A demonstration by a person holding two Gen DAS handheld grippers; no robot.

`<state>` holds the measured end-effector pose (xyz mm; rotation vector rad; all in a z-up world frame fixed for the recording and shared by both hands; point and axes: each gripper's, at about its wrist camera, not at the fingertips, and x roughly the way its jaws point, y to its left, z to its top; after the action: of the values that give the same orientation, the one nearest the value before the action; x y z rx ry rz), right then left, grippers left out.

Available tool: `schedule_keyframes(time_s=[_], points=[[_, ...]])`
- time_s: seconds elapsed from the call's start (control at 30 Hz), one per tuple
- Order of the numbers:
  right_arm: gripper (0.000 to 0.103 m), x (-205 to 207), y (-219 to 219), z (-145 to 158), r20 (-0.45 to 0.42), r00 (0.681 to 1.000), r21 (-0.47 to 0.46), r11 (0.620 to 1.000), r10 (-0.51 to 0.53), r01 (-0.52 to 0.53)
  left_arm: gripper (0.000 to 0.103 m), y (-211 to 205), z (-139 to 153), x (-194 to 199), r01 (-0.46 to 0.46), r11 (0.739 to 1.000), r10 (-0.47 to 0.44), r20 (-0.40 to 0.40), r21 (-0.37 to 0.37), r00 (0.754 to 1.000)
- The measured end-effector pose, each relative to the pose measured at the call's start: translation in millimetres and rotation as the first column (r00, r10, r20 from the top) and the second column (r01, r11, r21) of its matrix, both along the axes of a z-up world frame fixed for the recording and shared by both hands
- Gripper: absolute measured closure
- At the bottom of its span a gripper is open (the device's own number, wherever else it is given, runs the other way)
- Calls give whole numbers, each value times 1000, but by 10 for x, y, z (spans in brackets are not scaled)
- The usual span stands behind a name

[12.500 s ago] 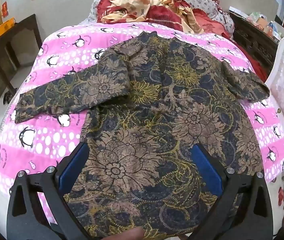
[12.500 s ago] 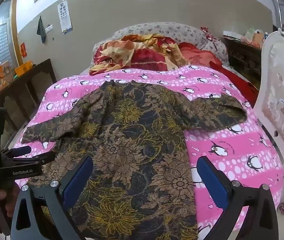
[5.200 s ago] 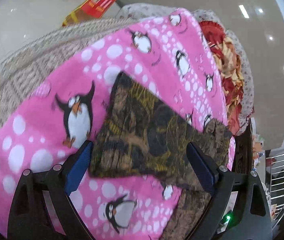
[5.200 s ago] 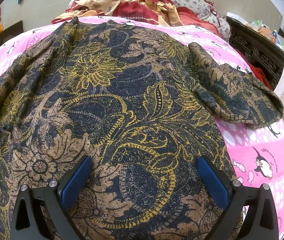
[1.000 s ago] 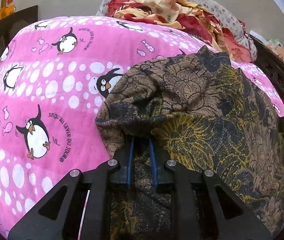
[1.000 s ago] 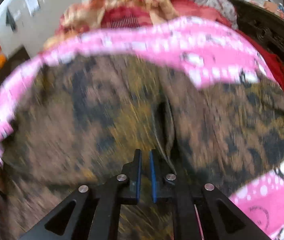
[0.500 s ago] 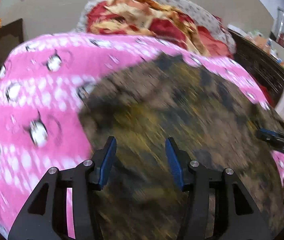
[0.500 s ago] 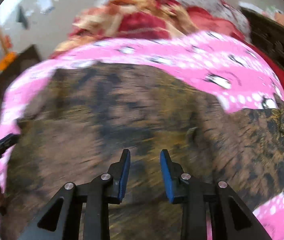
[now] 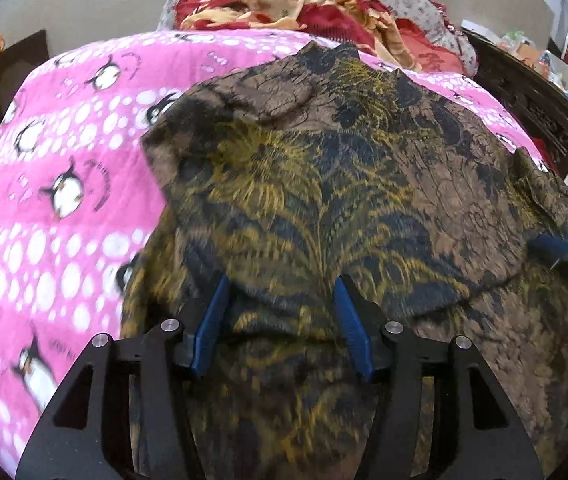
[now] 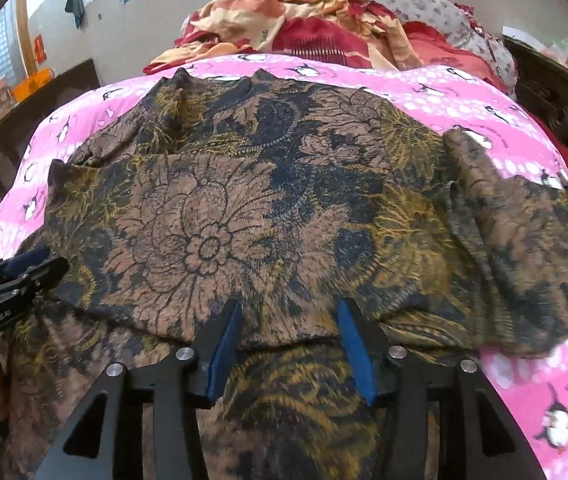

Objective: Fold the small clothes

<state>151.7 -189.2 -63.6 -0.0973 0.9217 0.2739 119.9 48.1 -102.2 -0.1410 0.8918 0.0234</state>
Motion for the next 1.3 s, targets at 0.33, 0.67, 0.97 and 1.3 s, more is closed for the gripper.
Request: schedule_keyframes(time_s=[0.33,0.67,0.97,1.3], points=[[55,-17,-1790,847,194,958,-39,974,-210,221,22,-153,-117,-192,41,998,-41,10,38,999],[55,788,-2206,580,28,999,-253,967,-16,23,21,-90,-133,-144,22,1000,-22,20,-3,1000],[94,1105,-2419,385,-41,993,-310,946,-114,95,21,-66,-136,-141,12,1000,-12,25,-18,1000],[94,498,-3383,1983,288,860,-75,885,-422,459,21,-58,-134,-136,12,1000,-11,26,-19,1000]])
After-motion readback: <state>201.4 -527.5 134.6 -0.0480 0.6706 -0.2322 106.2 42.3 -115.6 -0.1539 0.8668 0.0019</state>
